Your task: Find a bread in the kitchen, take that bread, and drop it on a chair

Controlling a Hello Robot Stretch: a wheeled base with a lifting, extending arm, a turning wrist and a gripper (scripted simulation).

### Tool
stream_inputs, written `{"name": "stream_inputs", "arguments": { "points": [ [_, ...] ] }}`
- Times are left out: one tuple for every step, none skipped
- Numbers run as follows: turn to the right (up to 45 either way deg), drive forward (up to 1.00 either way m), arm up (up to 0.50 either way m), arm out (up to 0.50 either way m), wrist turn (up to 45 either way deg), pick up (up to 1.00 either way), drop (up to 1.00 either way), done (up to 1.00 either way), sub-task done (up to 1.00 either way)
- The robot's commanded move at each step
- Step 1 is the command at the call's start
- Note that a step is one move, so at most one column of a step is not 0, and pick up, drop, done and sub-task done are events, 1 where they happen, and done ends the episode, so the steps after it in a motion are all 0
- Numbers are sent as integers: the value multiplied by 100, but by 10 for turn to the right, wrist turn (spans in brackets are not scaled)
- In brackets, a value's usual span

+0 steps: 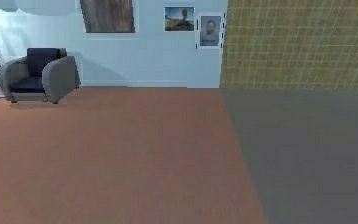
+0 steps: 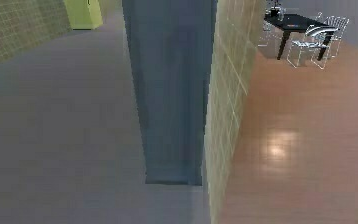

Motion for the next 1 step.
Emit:
{"name": "stream_inputs", "arguments": {
  "points": [
    [450,0,0,0,0,0,0,0,0]
  ]
}}
